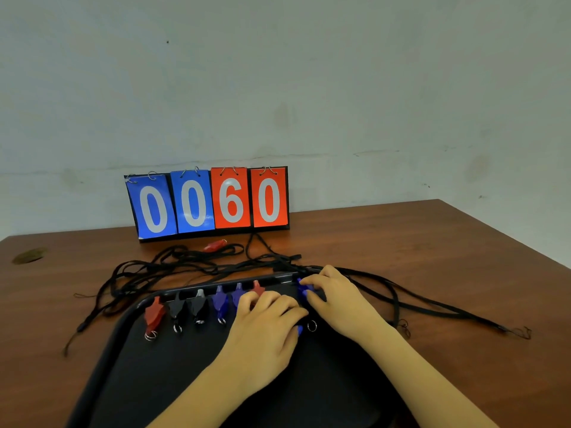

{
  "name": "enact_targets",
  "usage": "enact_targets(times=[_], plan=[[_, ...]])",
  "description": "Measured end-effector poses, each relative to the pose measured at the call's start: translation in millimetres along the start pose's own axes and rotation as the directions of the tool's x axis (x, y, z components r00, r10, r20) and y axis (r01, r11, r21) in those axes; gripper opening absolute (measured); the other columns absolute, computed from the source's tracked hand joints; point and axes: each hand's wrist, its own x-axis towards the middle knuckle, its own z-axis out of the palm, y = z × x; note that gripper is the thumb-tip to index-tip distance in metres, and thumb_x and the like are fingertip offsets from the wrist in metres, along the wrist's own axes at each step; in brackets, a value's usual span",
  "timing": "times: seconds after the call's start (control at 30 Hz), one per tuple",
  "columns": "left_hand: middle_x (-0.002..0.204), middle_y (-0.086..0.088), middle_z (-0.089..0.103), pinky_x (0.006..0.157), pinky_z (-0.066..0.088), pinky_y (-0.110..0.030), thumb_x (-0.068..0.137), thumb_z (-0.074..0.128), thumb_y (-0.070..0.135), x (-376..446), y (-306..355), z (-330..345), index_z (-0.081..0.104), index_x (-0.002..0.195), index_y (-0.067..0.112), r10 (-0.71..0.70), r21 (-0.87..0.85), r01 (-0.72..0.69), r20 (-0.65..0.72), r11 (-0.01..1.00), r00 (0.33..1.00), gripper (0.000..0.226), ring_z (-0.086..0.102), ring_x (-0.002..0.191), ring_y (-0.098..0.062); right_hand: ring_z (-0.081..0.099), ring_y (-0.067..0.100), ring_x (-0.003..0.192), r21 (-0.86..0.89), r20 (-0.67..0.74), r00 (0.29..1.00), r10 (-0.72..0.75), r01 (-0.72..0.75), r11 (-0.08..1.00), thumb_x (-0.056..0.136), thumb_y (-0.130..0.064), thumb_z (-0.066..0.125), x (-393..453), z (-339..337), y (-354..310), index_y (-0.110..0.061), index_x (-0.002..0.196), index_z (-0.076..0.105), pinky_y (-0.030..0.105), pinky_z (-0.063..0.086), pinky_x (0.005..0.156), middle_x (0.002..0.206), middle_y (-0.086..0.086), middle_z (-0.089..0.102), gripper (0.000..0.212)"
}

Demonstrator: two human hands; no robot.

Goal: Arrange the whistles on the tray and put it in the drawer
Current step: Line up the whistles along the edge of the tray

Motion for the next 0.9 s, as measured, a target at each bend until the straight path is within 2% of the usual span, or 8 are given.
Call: enact_targets(times=[0.2, 0.3, 0.37, 0.5, 0.57, 0.67, 0.8, 0.9], plan=[[0.098, 0.023, 0.063, 0.087, 0.024, -0.030, 0.073, 0.039, 0.038, -1.2, -10.2, 4.1, 0.065, 0.096, 0.037, -0.051, 0.051, 0.053, -0.048, 0.997, 0.998, 0.035, 0.042, 0.106, -0.004, 0.050, 0.007, 0.093, 0.006, -0.016, 1.000, 0.009, -0.009, 1.000, 0.094, -0.028, 0.049, -0.1, -0.5, 0.3, -0.027, 0.128, 0.052, 0.018, 0.041, 0.080, 0.102, -0.009, 0.043, 0.035], [0.099, 0.024, 0.064, 0.088, 0.038, -0.030, 0.071, 0.042, 0.039, -1.0, -13.1, 4.8, 0.065, 0.096, 0.038, -0.075, 0.073, 0.078, -0.046, 0.994, 0.996, 0.034, 0.041, 0.109, -0.005, 0.052, 0.007, 0.096, 0.005, -0.010, 1.000, 0.011, -0.011, 1.000, 0.093, -0.028, 0.049, -0.4, -1.0, -0.5, -0.027, 0.128, 0.052, 0.020, 0.045, 0.083, 0.106, -0.007, 0.047, 0.035], [0.099, 0.025, 0.064, 0.084, 0.044, -0.029, 0.067, 0.052, 0.039, -1.2, -13.4, 4.1, 0.065, 0.096, 0.038, -0.079, 0.072, 0.081, -0.034, 0.994, 0.996, 0.031, 0.042, 0.109, -0.005, 0.052, 0.007, 0.097, 0.005, -0.011, 1.000, 0.006, -0.006, 1.000, 0.093, -0.029, 0.049, -0.5, -1.3, -0.9, -0.027, 0.128, 0.052, 0.021, 0.046, 0.084, 0.108, -0.007, 0.048, 0.035], [0.099, 0.023, 0.066, 0.085, 0.044, -0.029, 0.060, 0.061, 0.041, -1.8, -12.8, 4.0, 0.067, 0.095, 0.037, -0.093, 0.090, 0.091, 0.014, 0.992, 0.996, 0.036, 0.049, 0.107, -0.006, 0.047, 0.002, 0.087, -0.002, -0.004, 1.000, -0.023, 0.023, 1.000, 0.092, -0.030, 0.050, -1.5, -1.8, -1.1, -0.029, 0.128, 0.051, 0.017, 0.042, 0.075, 0.106, -0.009, 0.048, 0.037], [0.099, 0.021, 0.067, 0.087, 0.037, -0.029, 0.058, 0.065, 0.042, -2.3, -12.5, 3.7, 0.067, 0.095, 0.035, -0.094, 0.096, 0.091, 0.032, 0.991, 0.995, 0.038, 0.054, 0.106, -0.008, 0.045, 0.000, 0.081, -0.009, 0.005, 0.999, -0.045, 0.045, 0.999, 0.091, -0.030, 0.050, -2.4, -2.2, -2.1, -0.031, 0.128, 0.051, 0.015, 0.041, 0.071, 0.106, -0.011, 0.048, 0.036], [0.097, 0.019, 0.068, 0.085, 0.042, -0.030, 0.054, 0.071, 0.045, -2.0, -11.4, 2.7, 0.068, 0.094, 0.035, -0.102, 0.137, 0.093, 0.061, 0.986, 0.993, 0.041, 0.059, 0.101, -0.007, 0.050, 0.002, 0.089, -0.008, 0.022, 0.998, -0.061, 0.061, 0.998, 0.092, -0.029, 0.049, -3.7, -3.3, -4.3, -0.033, 0.126, 0.052, 0.018, 0.046, 0.079, 0.109, -0.011, 0.051, 0.035], [0.096, 0.018, 0.068, 0.076, 0.051, -0.029, 0.060, 0.058, 0.045, -1.5, -11.5, 1.9, 0.070, 0.093, 0.033, -0.129, 0.145, 0.120, 0.050, 0.982, 0.990, 0.037, 0.062, 0.098, -0.007, 0.052, 0.004, 0.097, -0.027, 0.042, 0.996, -0.073, 0.074, 0.997, 0.091, -0.031, 0.049, -4.6, -4.6, -6.4, -0.032, 0.126, 0.053, 0.022, 0.048, 0.084, 0.111, -0.011, 0.055, 0.035], [0.095, 0.019, 0.069, 0.072, 0.052, -0.029, 0.073, 0.043, 0.044, -0.4, -9.9, -1.2, 0.071, 0.090, 0.034, -0.148, 0.128, 0.136, 0.092, 0.982, 0.985, 0.035, 0.065, 0.097, -0.007, 0.054, 0.004, 0.099, -0.013, 0.056, 0.996, -0.066, 0.067, 0.998, 0.092, -0.032, 0.046, -4.6, -5.8, -8.3, -0.032, 0.129, 0.052, 0.022, 0.047, 0.085, 0.114, -0.010, 0.058, 0.037]])
